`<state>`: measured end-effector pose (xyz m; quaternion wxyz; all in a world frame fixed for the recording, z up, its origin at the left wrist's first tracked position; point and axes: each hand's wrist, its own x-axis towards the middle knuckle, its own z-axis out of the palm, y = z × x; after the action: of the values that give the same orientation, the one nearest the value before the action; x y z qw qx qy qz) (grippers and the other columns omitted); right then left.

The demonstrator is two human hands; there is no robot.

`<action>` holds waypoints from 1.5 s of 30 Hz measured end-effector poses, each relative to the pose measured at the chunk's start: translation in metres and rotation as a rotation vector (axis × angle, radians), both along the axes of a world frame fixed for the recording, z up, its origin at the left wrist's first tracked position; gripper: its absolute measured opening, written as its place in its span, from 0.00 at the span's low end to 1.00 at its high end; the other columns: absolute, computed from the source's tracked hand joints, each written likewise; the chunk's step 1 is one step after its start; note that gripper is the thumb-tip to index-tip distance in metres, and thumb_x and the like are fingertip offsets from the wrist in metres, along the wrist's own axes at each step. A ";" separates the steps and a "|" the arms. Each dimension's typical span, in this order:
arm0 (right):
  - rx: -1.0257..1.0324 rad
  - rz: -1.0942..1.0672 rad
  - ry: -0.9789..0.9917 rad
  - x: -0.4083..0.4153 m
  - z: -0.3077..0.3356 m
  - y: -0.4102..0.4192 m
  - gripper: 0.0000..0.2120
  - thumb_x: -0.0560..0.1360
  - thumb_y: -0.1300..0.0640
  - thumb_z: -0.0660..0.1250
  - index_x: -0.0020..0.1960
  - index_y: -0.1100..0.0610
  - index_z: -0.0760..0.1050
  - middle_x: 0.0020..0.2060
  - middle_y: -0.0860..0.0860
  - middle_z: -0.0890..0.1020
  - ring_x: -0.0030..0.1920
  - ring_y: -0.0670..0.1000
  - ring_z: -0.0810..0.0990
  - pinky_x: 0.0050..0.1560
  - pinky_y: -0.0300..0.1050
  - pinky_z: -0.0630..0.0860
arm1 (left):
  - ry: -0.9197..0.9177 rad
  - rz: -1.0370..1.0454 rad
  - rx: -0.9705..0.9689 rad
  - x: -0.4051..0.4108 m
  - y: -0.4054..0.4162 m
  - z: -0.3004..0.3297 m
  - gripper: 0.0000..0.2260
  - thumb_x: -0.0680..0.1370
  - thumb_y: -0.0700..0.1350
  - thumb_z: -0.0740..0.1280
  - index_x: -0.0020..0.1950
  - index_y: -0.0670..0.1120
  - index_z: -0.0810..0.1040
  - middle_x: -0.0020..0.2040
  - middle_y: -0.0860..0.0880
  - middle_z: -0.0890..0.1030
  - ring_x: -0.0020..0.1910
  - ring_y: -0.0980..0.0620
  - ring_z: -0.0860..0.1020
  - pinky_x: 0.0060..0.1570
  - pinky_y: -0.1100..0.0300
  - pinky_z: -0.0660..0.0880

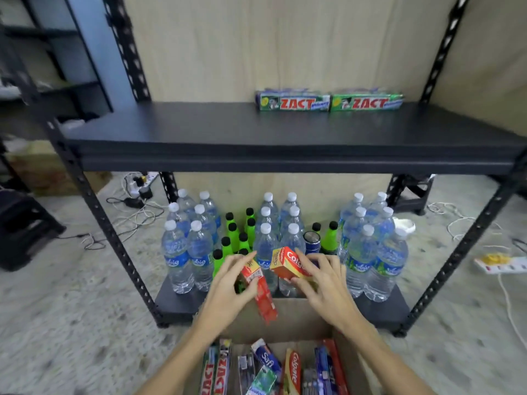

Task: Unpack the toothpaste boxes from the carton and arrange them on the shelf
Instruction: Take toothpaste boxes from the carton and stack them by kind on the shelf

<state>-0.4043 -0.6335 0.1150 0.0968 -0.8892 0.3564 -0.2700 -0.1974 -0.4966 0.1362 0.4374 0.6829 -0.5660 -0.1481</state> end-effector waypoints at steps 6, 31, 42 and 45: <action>-0.141 0.044 -0.071 -0.013 0.108 -0.011 0.29 0.80 0.37 0.56 0.80 0.43 0.59 0.61 0.44 0.68 0.58 0.45 0.61 0.55 0.40 0.57 | -0.027 -0.031 -0.239 0.008 -0.003 0.103 0.17 0.79 0.44 0.72 0.65 0.57 0.75 0.59 0.58 0.76 0.57 0.54 0.79 0.55 0.60 0.77; -0.454 -0.098 0.314 -0.024 0.329 -0.125 0.29 0.81 0.38 0.44 0.80 0.45 0.55 0.66 0.49 0.69 0.57 0.49 0.59 0.62 0.49 0.57 | 0.518 -0.122 -0.485 0.083 -0.105 0.272 0.15 0.79 0.42 0.70 0.65 0.48 0.72 0.59 0.52 0.79 0.59 0.53 0.78 0.62 0.50 0.74; -0.372 -0.090 0.329 -0.012 0.297 -0.195 0.24 0.84 0.44 0.54 0.79 0.41 0.59 0.67 0.45 0.70 0.61 0.50 0.62 0.59 0.46 0.59 | -0.008 0.000 0.029 0.157 -0.150 0.266 0.22 0.76 0.38 0.74 0.62 0.56 0.70 0.60 0.53 0.80 0.63 0.54 0.77 0.71 0.49 0.70; -0.333 -0.084 0.270 -0.010 0.294 -0.205 0.24 0.84 0.45 0.55 0.79 0.39 0.58 0.68 0.42 0.69 0.60 0.48 0.61 0.56 0.44 0.57 | -0.058 -0.043 0.108 0.159 -0.161 0.268 0.23 0.77 0.43 0.74 0.67 0.57 0.70 0.62 0.55 0.79 0.65 0.57 0.76 0.71 0.51 0.70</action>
<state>-0.4143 -0.8383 0.4089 -0.1116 -0.9054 0.3532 -0.2073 -0.0383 -0.6575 0.4047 0.3800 0.6971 -0.5843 -0.1677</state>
